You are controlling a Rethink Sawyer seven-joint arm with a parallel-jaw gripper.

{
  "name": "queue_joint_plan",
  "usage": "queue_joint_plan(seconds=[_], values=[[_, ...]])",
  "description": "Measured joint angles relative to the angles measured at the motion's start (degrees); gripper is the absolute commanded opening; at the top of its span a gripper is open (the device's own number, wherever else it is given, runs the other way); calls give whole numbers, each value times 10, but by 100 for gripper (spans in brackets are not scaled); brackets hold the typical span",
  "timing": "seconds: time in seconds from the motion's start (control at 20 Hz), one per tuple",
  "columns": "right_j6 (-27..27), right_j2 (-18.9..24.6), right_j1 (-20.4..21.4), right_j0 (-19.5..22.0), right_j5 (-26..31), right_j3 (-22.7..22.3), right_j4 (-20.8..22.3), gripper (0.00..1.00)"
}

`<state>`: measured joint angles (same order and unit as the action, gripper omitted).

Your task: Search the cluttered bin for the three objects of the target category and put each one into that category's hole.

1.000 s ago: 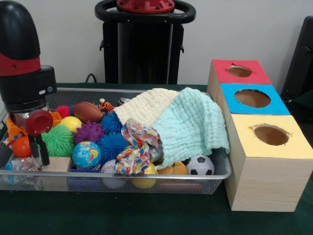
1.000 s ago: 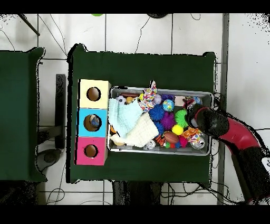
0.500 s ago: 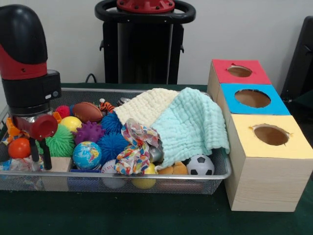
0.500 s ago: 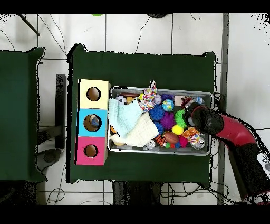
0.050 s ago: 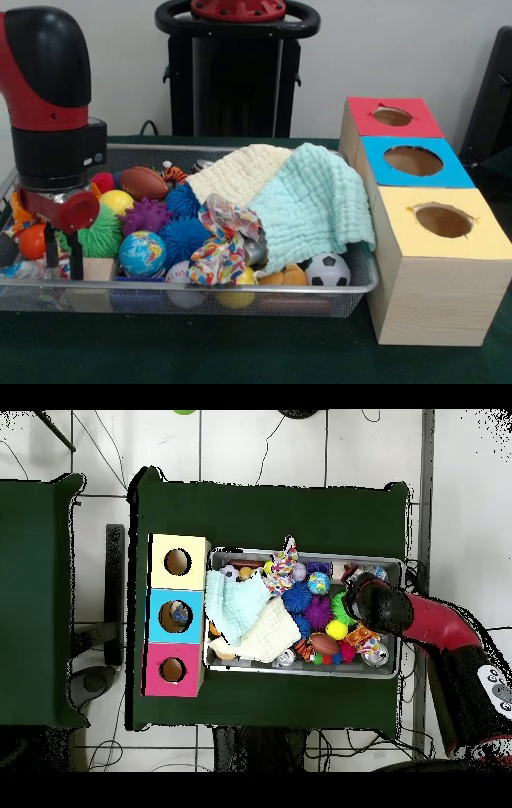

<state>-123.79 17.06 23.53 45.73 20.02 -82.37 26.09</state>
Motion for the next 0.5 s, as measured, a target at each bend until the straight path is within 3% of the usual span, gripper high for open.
queue_joint_plan(seconds=[0.5], values=[[0, -44, 3, -40, 0, 13, 1, 100]])
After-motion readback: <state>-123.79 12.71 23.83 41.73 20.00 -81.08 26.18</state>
